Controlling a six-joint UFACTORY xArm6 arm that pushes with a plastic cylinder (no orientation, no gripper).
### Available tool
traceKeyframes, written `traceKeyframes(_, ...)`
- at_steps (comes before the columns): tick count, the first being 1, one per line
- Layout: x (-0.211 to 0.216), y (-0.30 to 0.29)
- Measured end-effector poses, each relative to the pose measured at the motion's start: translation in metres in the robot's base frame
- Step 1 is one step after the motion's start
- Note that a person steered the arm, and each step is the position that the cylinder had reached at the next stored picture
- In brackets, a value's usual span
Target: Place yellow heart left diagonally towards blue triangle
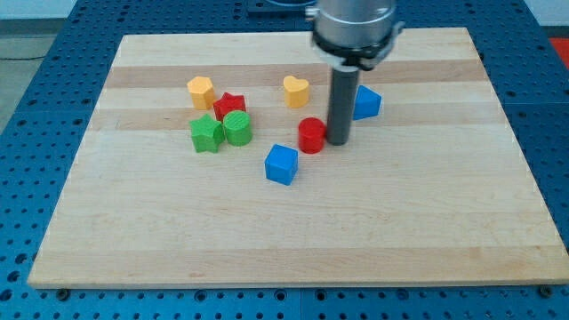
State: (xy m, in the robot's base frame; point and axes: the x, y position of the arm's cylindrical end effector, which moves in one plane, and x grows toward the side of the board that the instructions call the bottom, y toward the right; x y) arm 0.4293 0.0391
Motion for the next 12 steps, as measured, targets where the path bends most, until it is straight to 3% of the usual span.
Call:
traceKeyframes(2,-0.008,-0.074)
traceKeyframes(3,-0.007,-0.074)
traceKeyframes(6,-0.009,0.022)
traceKeyframes(8,-0.048,-0.073)
traceKeyframes(9,-0.072,-0.085)
traceKeyframes(12,-0.090,0.026)
